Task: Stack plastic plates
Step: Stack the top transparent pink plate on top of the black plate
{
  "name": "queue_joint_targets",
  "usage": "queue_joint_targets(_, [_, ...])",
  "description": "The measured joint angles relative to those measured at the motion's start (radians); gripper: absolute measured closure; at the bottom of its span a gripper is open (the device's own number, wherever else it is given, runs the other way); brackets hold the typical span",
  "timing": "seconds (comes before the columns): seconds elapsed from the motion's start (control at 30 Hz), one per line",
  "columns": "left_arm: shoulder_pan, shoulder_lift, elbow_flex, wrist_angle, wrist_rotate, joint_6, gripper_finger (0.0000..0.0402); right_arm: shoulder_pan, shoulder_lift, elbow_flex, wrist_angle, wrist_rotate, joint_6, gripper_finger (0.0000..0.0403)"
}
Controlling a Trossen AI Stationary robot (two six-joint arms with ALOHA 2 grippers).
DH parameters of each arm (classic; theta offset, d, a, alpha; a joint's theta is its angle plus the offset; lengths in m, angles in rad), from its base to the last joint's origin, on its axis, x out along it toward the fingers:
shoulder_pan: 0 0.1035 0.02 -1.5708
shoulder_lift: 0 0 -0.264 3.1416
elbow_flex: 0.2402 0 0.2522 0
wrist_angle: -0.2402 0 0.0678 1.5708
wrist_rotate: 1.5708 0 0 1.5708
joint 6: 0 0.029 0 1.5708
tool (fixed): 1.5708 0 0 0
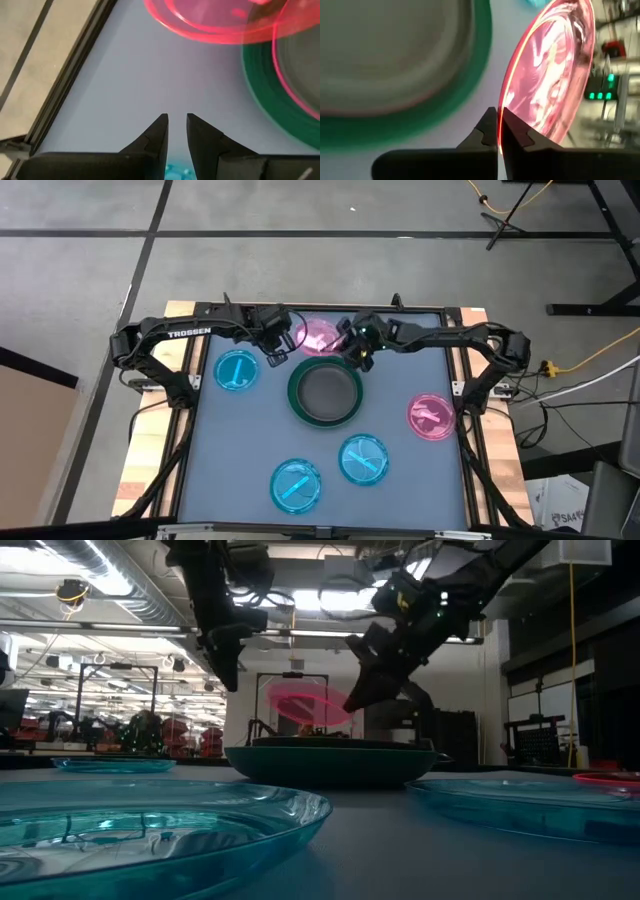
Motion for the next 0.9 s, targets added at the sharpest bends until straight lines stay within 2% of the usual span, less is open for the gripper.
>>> queue_joint_targets(0.37, [0.001,0.0,0.0,-0.086,0.0,-0.001,0.0338,0.169,0.0,0.001,-0.109,0.018,-0.005,0.0403])
queue_joint_targets(0.63, [0.001,0.0,0.0,-0.085,0.0,-0.003,0.0338,0.256,0.0,0.001,-0.223,0.019,-0.005,0.0403])
queue_joint_targets(0.9, [0.001,0.0,0.0,-0.083,0.0,-0.003,0.0338,0.31,0.0,0.001,-0.256,0.018,-0.003,0.0403])
